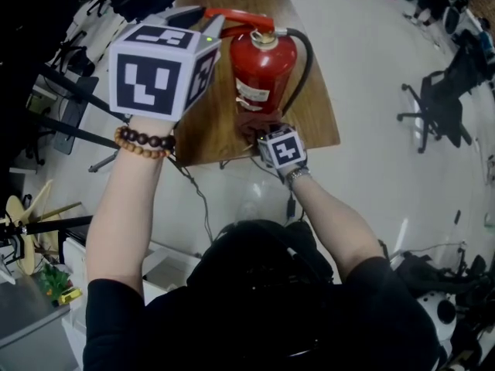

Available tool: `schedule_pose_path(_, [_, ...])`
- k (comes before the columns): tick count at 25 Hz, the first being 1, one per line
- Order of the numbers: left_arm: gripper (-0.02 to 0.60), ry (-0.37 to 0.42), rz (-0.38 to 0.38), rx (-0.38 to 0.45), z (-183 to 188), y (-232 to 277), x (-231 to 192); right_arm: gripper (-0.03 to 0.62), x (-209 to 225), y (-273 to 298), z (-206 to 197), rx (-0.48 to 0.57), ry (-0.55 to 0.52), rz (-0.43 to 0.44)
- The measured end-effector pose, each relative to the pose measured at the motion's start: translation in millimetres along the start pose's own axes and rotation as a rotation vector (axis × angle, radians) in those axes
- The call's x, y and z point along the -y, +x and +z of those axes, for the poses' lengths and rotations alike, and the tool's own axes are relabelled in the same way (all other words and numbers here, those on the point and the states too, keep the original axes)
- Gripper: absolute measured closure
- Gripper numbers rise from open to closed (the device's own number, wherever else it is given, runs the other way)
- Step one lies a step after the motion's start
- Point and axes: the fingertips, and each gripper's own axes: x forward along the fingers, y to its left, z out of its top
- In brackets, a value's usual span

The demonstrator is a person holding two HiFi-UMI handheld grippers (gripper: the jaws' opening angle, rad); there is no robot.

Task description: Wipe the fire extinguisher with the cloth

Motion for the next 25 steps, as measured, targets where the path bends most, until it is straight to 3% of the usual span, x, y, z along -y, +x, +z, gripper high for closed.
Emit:
schedule_pose_path(20, [0.489, 0.017, -0.006, -0.011, 0.6, 0.3, 1.2, 0.513, 7.3, 50.0, -49.5, -0.150, 0.050, -0.025])
schedule_pose_path(25, [0.489, 0.037, 0.020, -0.038, -4.4, -0.1, -4.9, 0.513, 9.9, 51.1, -49.3, -0.139, 0.042, -0.032])
